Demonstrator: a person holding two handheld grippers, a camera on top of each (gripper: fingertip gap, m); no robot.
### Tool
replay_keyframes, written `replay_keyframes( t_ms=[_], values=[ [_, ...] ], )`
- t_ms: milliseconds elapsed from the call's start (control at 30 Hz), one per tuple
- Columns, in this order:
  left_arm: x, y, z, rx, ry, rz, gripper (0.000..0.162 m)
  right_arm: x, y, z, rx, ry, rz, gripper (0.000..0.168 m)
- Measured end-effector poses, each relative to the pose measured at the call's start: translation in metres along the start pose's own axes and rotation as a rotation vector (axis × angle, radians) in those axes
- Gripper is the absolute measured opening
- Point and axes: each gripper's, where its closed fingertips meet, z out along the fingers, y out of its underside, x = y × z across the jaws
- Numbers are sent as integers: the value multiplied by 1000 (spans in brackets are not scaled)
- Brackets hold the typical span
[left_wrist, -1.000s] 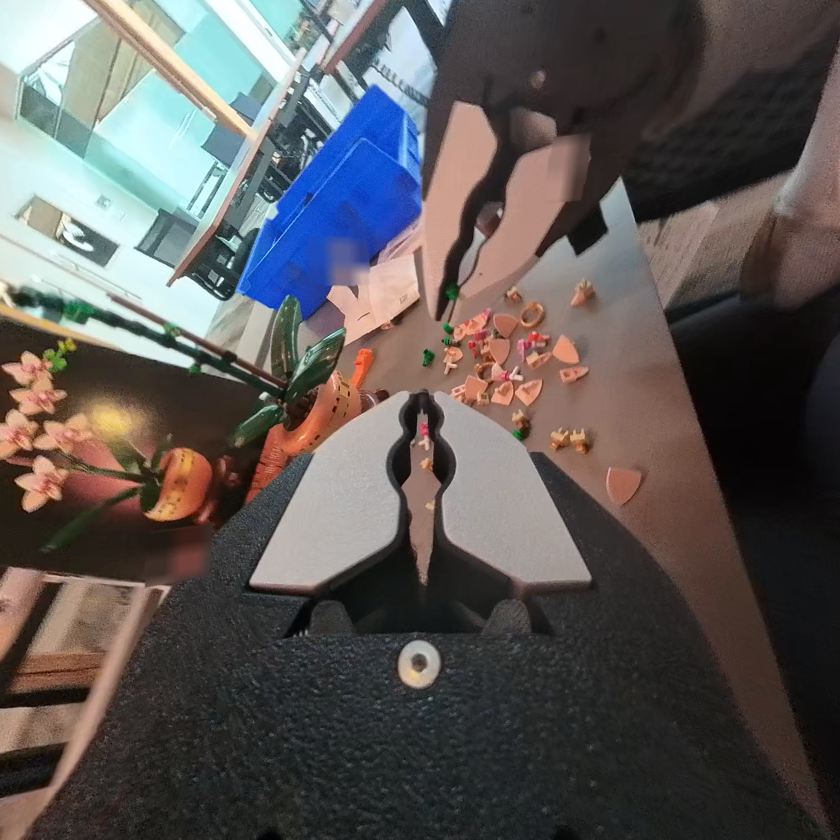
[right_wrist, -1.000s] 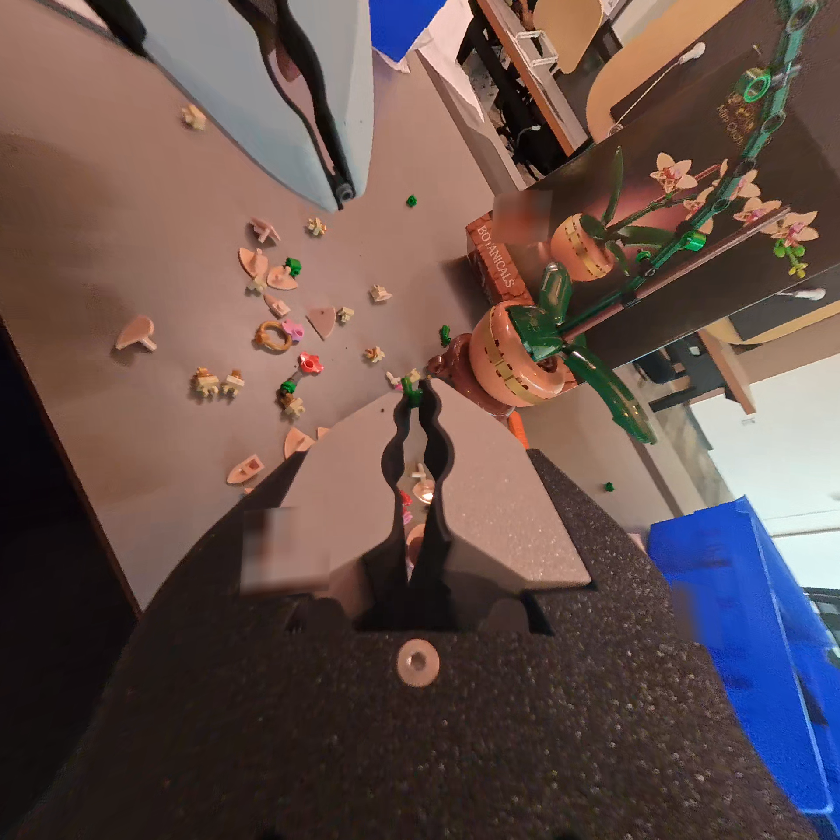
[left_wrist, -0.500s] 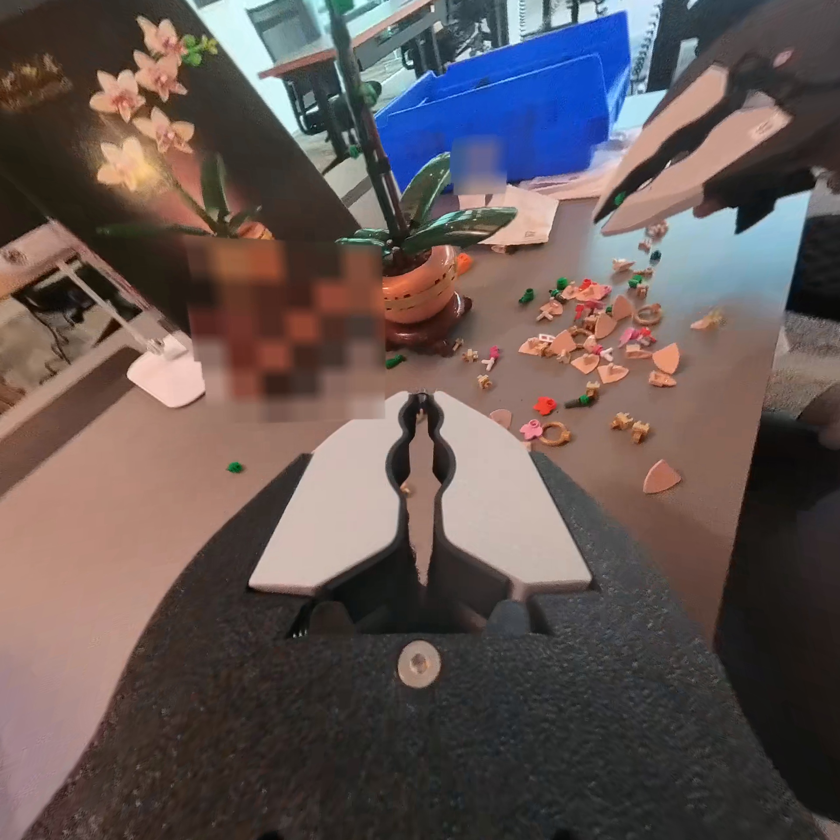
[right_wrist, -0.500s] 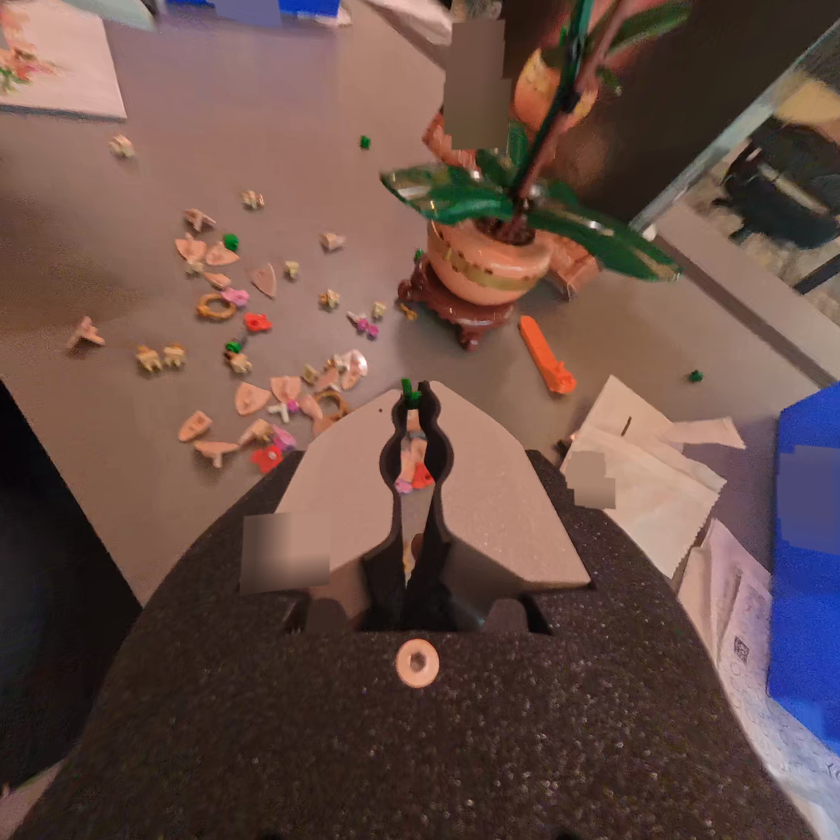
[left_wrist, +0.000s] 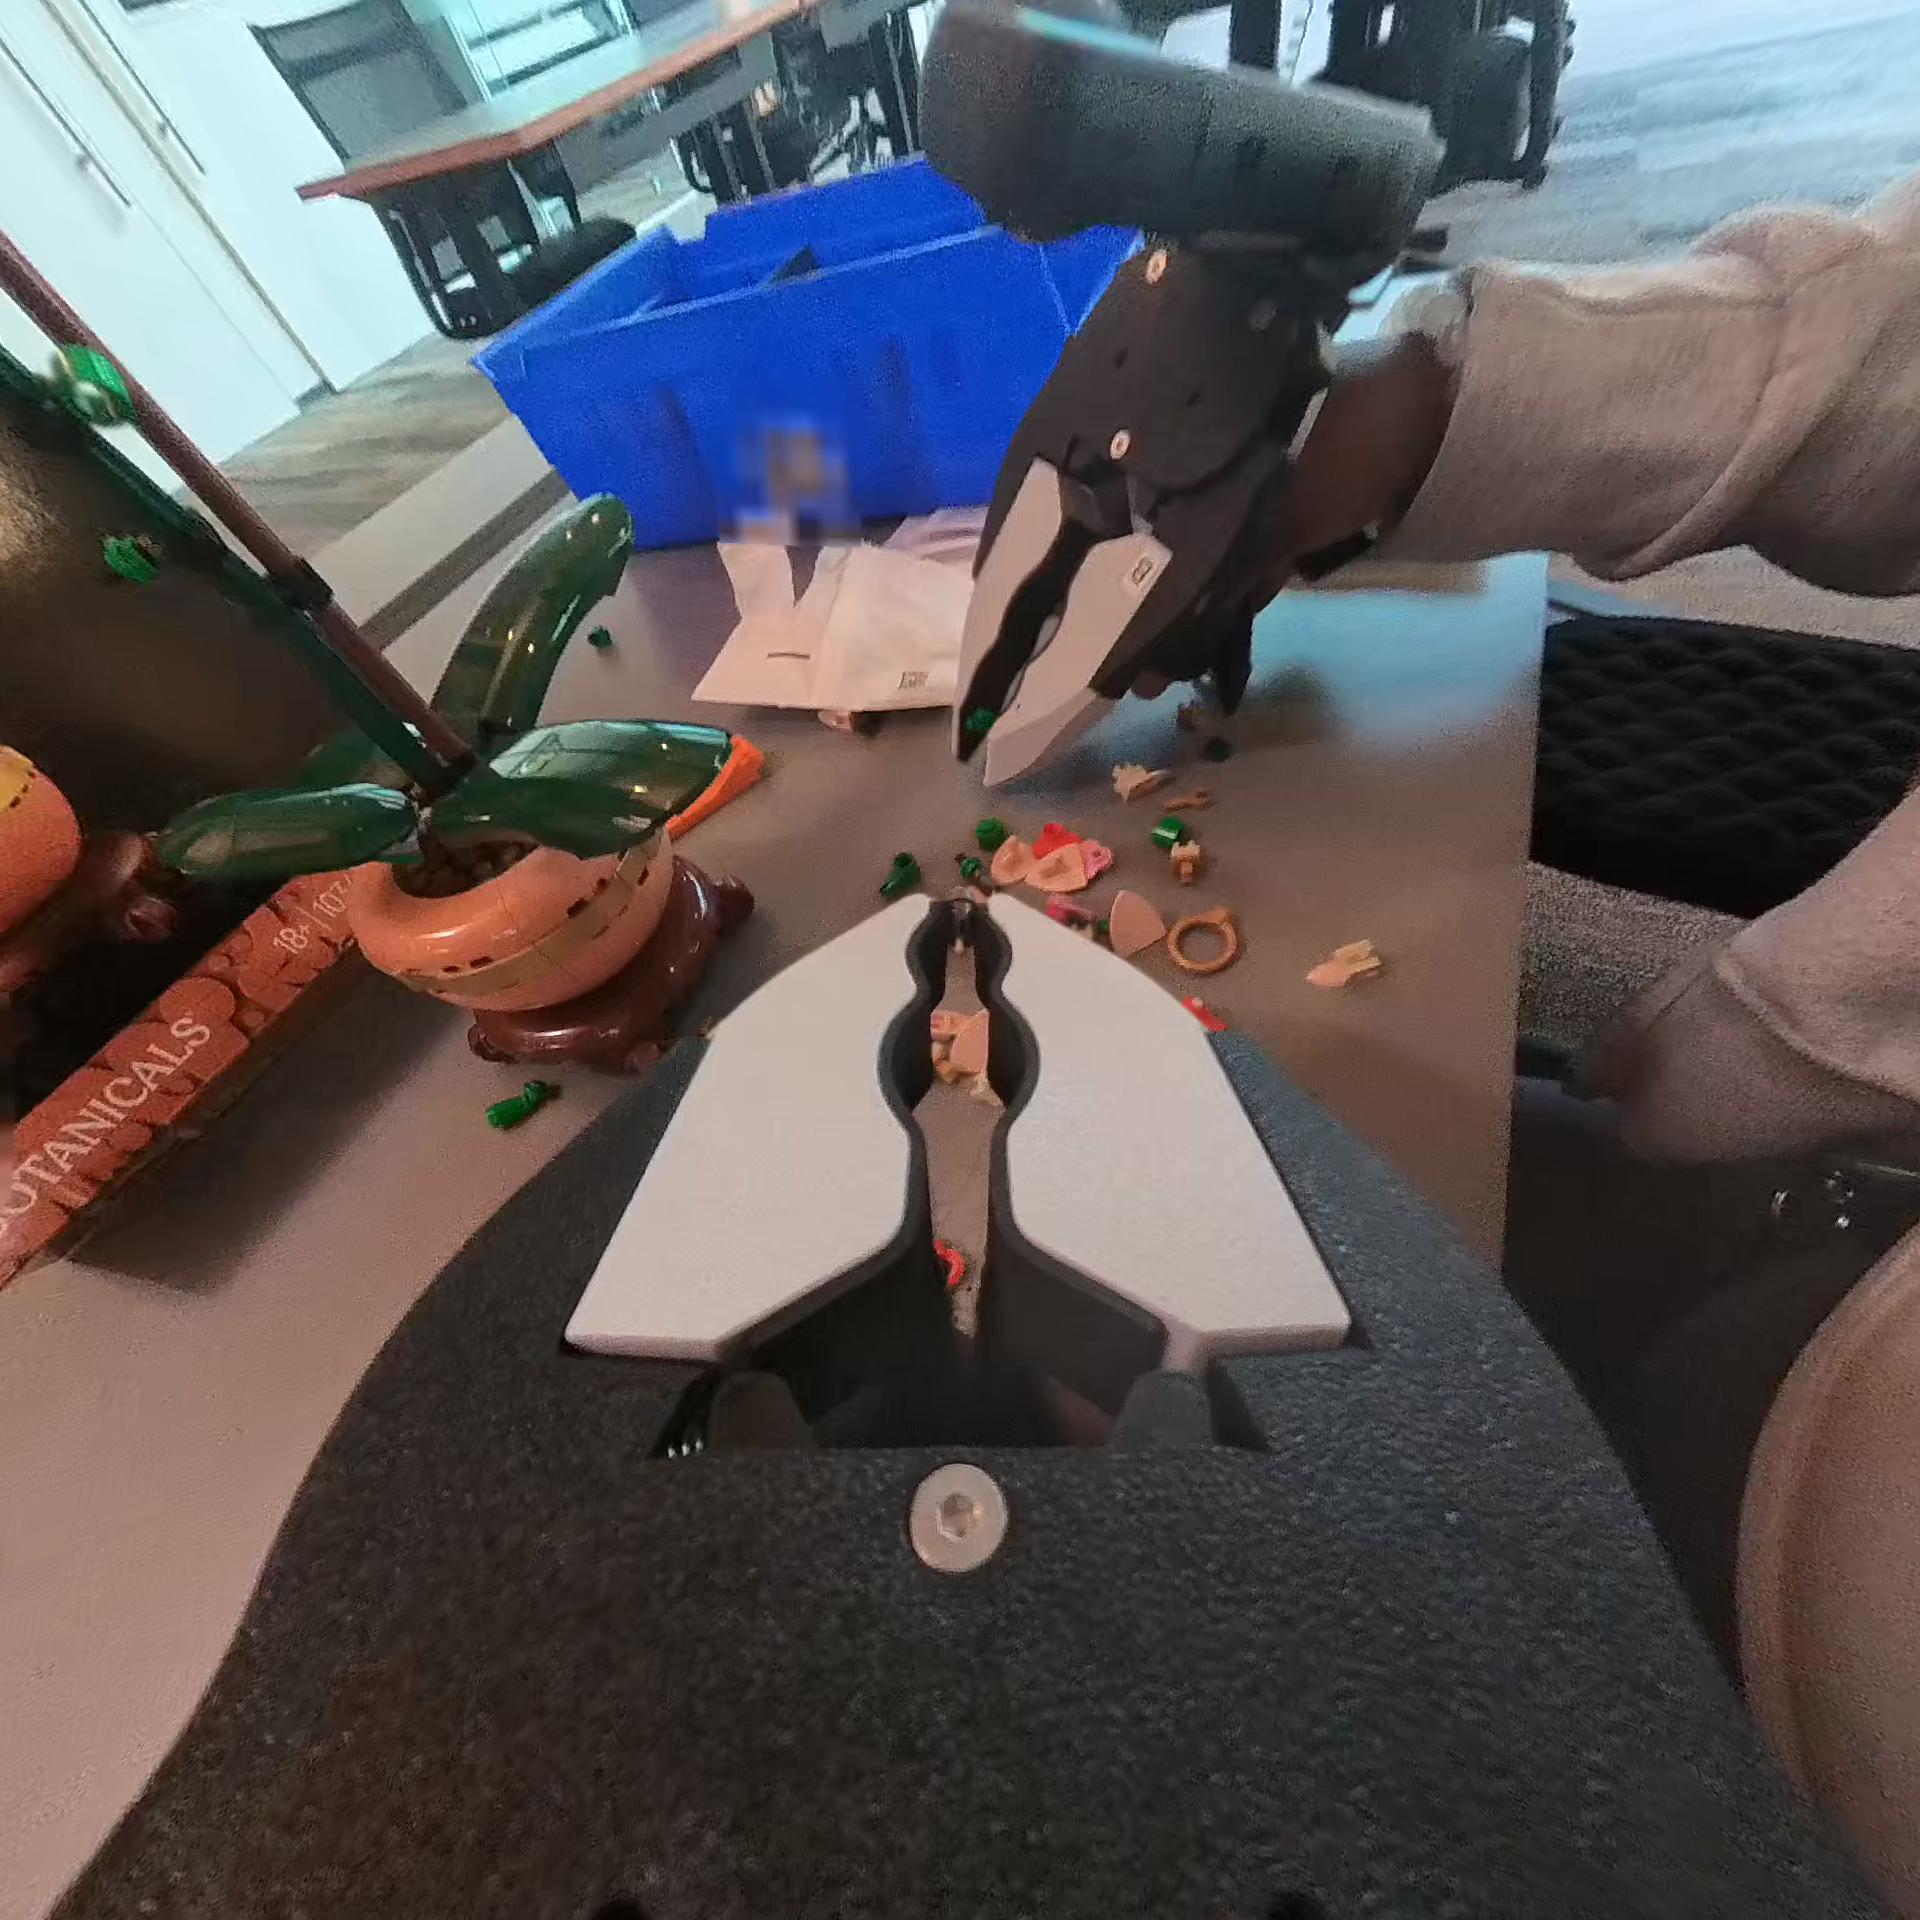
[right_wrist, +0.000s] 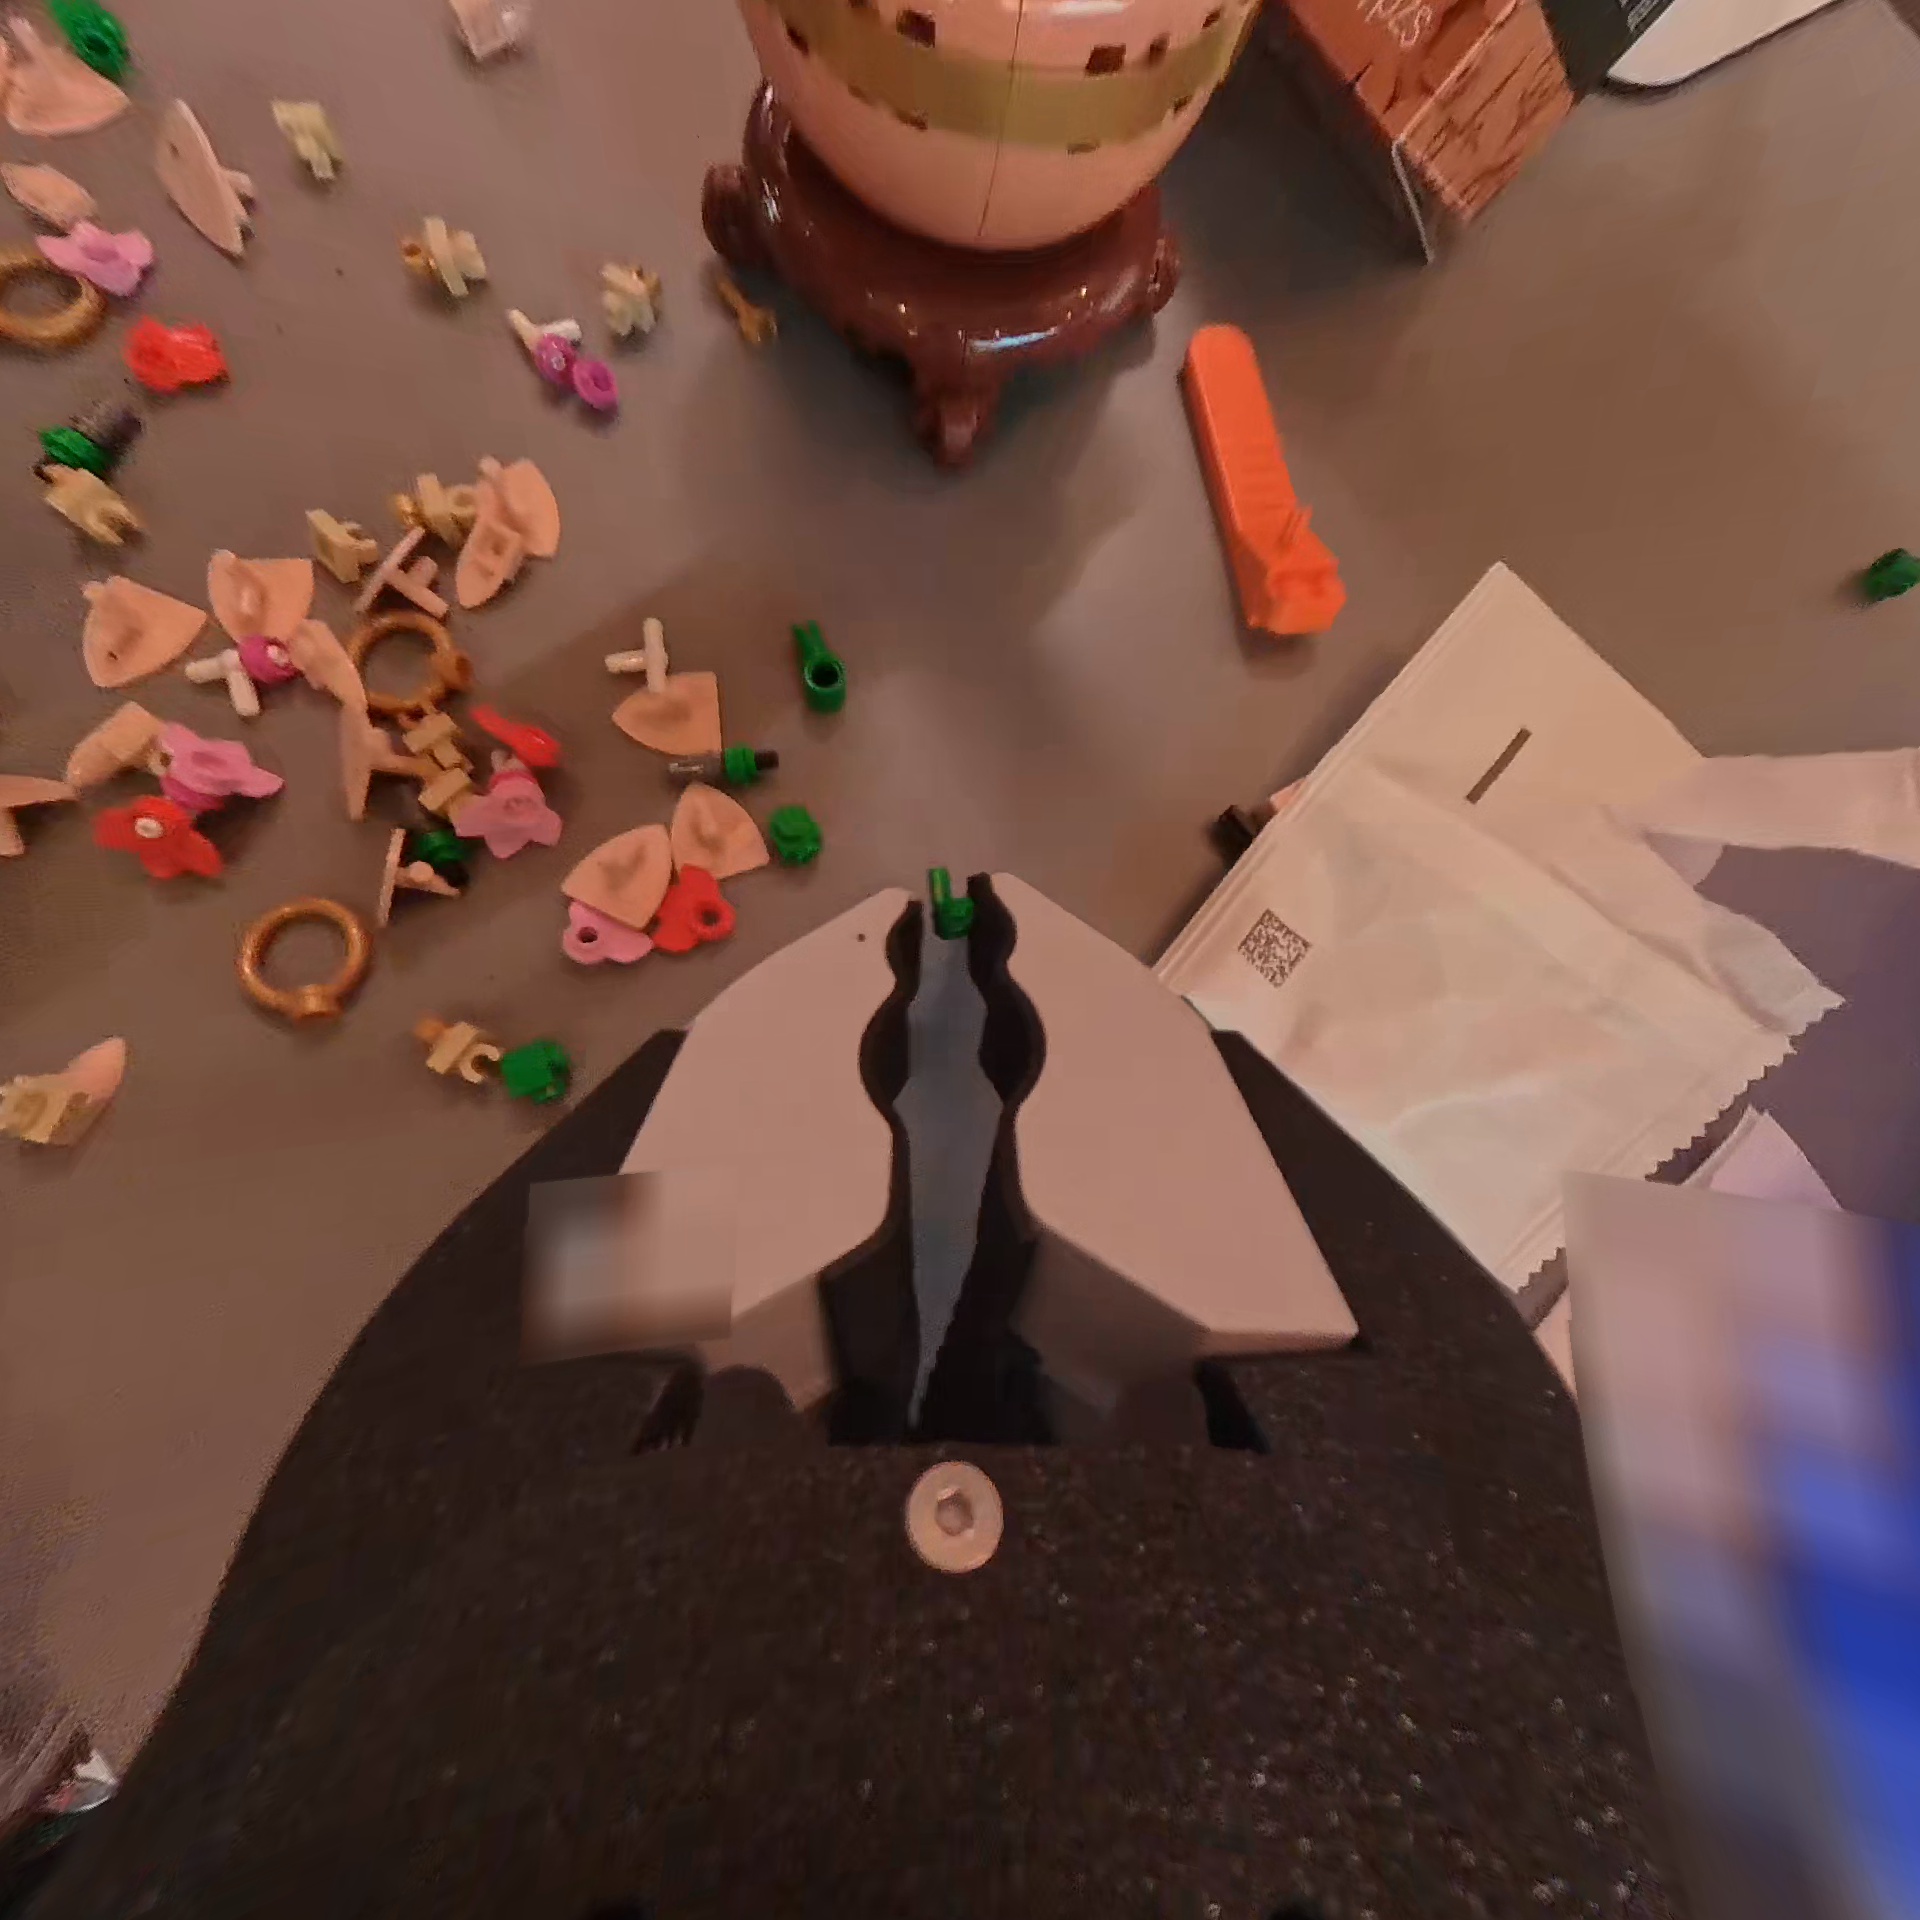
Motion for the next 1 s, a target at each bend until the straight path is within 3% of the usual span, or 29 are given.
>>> replay_keyframes(
  t_ms=[100, 233, 367, 533, 667, 733, 833, 867, 933, 1000],
  values=[
    [-3, 8, 5, -48, -13, 5, 4, 2, 1, 0, -27, -9, 14, 38],
    [0, 9, 15, -66, 3, -4, 4, 2, 2, -3, -5, 10, -21, 45],
    [4, 7, 29, -83, 35, -63, 5, -3, -1, -6, 31, -20, -35, 75],
    [12, -5, 56, -57, 70, -180, 5, -9, -6, -15, 119, -119, 87, 93],
    [9, -11, 90, -127, -74, 74, 5, -30, -10, -25, 186, -264, 104, 104],
    [12, -13, 105, -169, -112, 190, 5, -32, -8, -27, 186, -257, 80, 107],
    [16, -13, 120, -184, -84, 170, 10, -22, -7, -34, 233, -197, 81, 91],
    [17, -11, 123, -194, -75, 153, 17, -21, -9, -40, 279, -196, 89, 73],
    [10, -8, 125, -206, -107, 170, 17, -13, -12, -50, 365, -167, 146, 40],
    [10, -6, 125, -213, -100, 194, 26, -7, -15, -55, 436, -166, 258, 25]
  ],
)
